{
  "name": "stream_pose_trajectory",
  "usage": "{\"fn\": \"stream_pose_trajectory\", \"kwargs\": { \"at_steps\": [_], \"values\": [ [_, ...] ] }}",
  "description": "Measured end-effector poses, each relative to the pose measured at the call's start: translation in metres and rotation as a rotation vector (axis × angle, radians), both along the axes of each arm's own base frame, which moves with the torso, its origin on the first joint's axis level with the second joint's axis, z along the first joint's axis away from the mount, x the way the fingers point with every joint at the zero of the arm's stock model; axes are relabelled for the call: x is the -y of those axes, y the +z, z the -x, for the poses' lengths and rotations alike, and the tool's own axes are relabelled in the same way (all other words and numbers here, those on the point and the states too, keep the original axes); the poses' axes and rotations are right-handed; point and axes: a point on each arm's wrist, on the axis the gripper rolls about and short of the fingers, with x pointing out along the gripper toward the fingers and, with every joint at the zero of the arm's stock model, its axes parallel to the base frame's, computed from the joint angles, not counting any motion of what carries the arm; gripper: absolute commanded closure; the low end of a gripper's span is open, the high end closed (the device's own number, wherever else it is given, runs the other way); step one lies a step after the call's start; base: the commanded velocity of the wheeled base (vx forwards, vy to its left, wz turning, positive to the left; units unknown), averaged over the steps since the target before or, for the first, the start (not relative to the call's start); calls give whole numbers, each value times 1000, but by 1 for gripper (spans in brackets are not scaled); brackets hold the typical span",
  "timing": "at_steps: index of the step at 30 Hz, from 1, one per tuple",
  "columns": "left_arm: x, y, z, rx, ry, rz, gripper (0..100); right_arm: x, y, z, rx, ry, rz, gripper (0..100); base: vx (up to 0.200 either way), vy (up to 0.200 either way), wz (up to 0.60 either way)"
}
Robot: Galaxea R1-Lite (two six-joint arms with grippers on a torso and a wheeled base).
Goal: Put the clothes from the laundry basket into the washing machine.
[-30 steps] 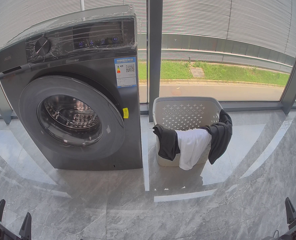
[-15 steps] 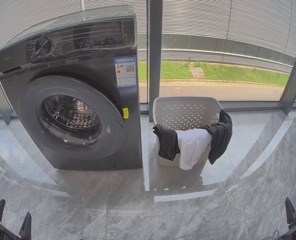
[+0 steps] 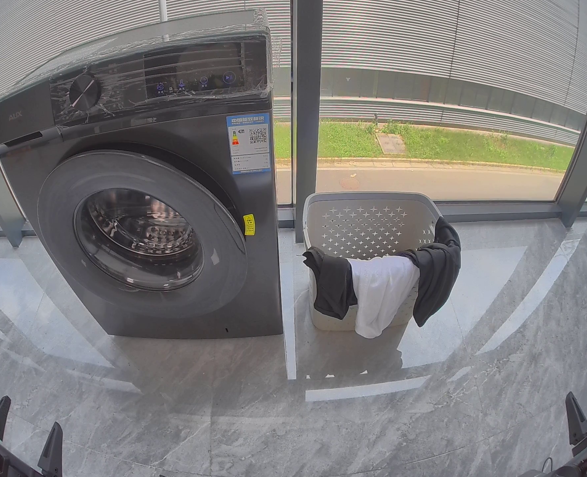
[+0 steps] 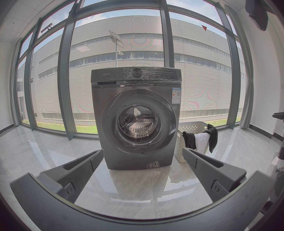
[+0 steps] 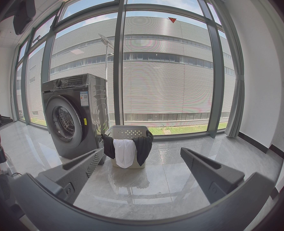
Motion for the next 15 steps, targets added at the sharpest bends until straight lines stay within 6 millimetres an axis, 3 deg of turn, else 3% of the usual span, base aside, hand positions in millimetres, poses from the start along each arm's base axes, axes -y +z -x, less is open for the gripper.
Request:
{"fn": "stream_pose_trajectory", "kwargs": {
  "at_steps": [14, 15],
  "values": [
    [0, 0, 0, -2, -3, -4, 0, 0, 0, 0, 0, 1, 0, 0, 0, 0, 0],
    [0, 0, 0, -2, -3, -4, 0, 0, 0, 0, 0, 1, 0, 0, 200, 0, 0]
  ]
}}
